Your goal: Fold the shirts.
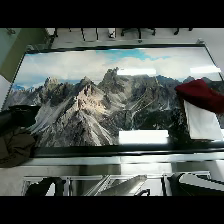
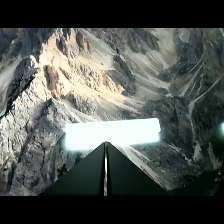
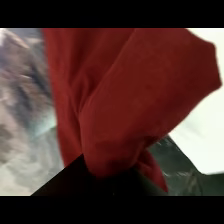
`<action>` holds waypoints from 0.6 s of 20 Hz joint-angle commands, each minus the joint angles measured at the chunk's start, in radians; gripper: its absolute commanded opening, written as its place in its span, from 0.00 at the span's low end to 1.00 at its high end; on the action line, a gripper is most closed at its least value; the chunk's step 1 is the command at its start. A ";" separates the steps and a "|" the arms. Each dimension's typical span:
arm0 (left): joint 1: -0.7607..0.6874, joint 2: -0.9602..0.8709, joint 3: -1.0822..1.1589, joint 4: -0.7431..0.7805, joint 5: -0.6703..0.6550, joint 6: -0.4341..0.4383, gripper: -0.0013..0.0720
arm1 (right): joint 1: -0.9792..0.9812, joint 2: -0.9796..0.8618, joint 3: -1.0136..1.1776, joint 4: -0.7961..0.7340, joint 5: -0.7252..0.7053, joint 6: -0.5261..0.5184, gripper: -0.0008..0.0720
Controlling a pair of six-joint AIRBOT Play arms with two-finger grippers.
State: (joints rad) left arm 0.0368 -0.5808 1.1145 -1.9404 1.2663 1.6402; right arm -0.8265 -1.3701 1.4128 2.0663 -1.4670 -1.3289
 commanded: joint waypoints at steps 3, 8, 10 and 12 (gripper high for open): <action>0.001 0.001 0.000 0.000 0.064 0.000 0.04 | -0.001 0.056 -0.283 -0.179 0.032 0.044 0.04; 0.001 0.001 0.000 0.000 0.077 0.000 0.04 | -0.001 0.052 -0.298 -0.188 0.024 0.040 1.00; 0.001 0.000 0.000 -0.001 0.077 0.000 0.04 | -0.001 0.052 -0.245 -0.176 -0.005 0.035 0.97; 0.001 0.000 0.000 -0.008 0.077 0.000 0.04 | 0.000 0.052 -0.143 -0.091 -0.026 0.035 0.97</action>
State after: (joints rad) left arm 0.0368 -0.5808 1.1145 -1.9411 1.3399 1.6402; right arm -0.8268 -1.3190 1.1862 1.9068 -1.4639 -1.2900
